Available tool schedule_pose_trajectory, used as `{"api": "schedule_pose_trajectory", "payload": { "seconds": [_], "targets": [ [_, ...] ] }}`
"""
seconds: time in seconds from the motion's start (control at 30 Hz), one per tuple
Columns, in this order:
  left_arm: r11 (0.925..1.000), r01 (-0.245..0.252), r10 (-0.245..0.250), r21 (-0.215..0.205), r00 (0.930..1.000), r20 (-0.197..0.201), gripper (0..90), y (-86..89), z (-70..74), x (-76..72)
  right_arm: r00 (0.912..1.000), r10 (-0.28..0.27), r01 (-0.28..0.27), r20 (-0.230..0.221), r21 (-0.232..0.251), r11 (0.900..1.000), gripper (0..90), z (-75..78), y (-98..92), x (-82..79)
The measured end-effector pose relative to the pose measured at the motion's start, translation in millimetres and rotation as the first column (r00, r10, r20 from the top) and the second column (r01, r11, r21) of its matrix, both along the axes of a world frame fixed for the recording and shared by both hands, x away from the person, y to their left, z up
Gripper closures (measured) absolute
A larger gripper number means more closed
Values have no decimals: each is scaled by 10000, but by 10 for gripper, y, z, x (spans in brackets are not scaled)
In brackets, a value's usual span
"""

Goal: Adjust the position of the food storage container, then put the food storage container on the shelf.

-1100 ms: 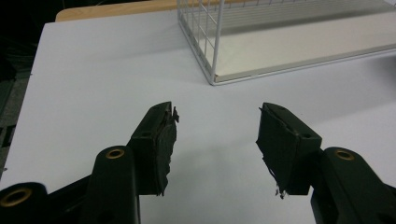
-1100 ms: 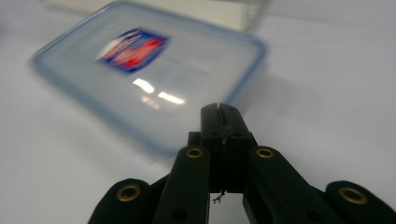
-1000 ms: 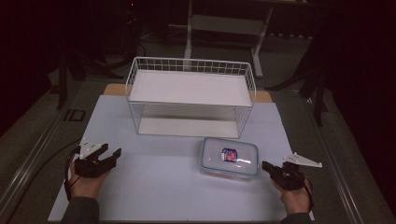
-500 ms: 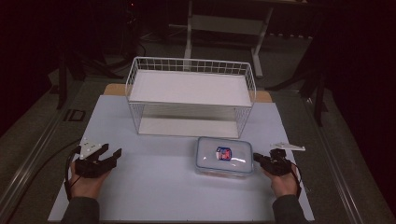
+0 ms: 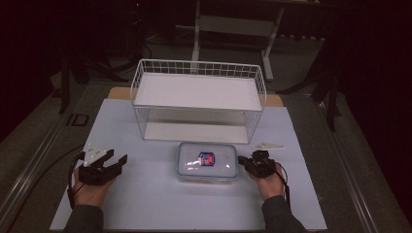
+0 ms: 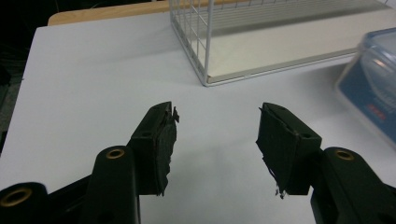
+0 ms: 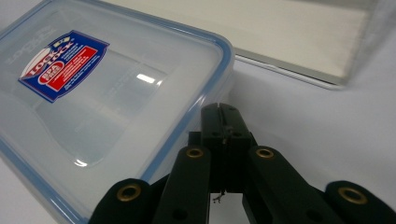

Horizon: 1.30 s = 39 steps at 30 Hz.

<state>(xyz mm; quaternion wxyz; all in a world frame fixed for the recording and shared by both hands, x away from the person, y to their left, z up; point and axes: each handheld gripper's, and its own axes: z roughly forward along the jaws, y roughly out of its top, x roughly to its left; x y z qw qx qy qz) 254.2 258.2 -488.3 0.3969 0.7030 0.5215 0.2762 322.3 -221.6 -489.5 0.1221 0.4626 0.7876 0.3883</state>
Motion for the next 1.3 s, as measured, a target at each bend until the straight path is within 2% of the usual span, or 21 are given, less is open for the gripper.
{"api": "schedule_pose_trajectory", "payload": {
  "seconds": [0.4, 0.63, 0.77, 0.97, 1.0, 1.03, 1.13, 1.2, 1.27, 1.3],
  "targets": [
    [9999, 153, -153, 66, 9999, -25, 455, -24, -4, 12, 9980, 621, -622, 83, 71, 9980, 898, -17, 361, 37],
    [9997, 217, -217, 65, 9998, -37, 455, -34, -6, 17, 9965, 806, -805, 213, -64, 9967, 864, 1, 380, 2],
    [9996, 261, -261, 48, 9997, -42, 455, -38, -1, 11, 9945, 898, -902, 546, 40, 9959, 837, 62, 360, -62],
    [9986, 471, -470, -241, 9989, 9, 448, -72, 21, -14, 9883, 1182, -1228, 965, 432, 9915, 664, 155, 303, -182],
    [9986, 471, -470, -241, 9989, 9, 446, -72, 21, -14, 9883, 1182, -1228, 965, 432, 9915, 664, 155, 303, -182],
    [9977, 614, -615, -286, 9981, -14, 443, -100, 32, -26, 9857, 1304, -1365, 1070, 517, 9893, 610, 172, 289, -214],
    [9948, 884, -887, -514, 9960, -44, 433, -153, 48, -42, 9846, 1340, -1415, 1119, 620, 9880, 579, 188, 274, -236],
    [9892, 1073, -1082, -999, 9941, -34, 424, -180, 68, -52, 9851, 1315, -1395, 1112, 673, 9879, 566, 195, 261, -247],
    [9847, 1275, -1286, -1187, 9917, -15, 413, -222, 92, -56, 9856, 1318, -1401, 1055, 763, 9872, 549, 189, 253, -249],
    [9847, 1275, -1286, -1187, 9917, -15, 405, -222, 92, -56, 9856, 1318, -1401, 1055, 763, 9872, 549, 189, 253, -249]
  ]
}}
